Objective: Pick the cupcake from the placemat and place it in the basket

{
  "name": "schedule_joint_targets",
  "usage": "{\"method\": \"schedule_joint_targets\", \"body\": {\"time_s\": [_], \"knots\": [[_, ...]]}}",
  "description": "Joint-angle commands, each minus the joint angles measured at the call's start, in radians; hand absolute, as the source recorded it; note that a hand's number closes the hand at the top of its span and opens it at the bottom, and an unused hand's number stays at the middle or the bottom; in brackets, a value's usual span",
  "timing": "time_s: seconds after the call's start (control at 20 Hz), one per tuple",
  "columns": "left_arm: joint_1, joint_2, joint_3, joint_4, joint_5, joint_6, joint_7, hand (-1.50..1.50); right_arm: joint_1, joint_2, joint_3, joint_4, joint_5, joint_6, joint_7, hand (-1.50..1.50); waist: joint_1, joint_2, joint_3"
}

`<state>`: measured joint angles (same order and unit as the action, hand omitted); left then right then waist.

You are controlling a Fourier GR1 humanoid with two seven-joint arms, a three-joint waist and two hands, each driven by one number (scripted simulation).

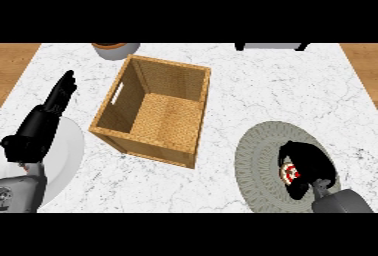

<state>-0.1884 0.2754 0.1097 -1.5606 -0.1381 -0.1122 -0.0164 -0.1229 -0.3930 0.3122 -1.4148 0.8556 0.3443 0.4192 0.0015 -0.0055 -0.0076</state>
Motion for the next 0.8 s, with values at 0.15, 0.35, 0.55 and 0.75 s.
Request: {"method": "schedule_joint_targets", "body": {"time_s": [0.15,0.35,0.55,0.75], "knots": [[0.01,-0.018,-0.016,-0.054,-0.024,0.017,0.034,0.0,-0.058,-0.04,-0.077,0.086,0.12,-0.233,-0.062,1.5,0.001,0.005,0.008],[0.017,-0.011,-0.006,-0.028,-0.01,-0.004,0.004,0.0,-0.151,-0.023,-0.15,0.062,0.117,-0.292,-0.04,1.5,0.004,0.005,0.008],[-0.001,0.001,0.007,-0.02,-0.012,-0.002,0.041,0.0,-0.128,0.028,-0.203,-0.156,0.044,-0.409,-0.062,1.5,-0.02,-0.002,0.008],[-0.007,0.023,0.04,0.003,0.01,-0.015,0.013,0.0,-0.247,0.11,-0.281,-0.322,-0.145,-0.372,-0.056,1.5,-0.023,-0.005,0.007]]}}
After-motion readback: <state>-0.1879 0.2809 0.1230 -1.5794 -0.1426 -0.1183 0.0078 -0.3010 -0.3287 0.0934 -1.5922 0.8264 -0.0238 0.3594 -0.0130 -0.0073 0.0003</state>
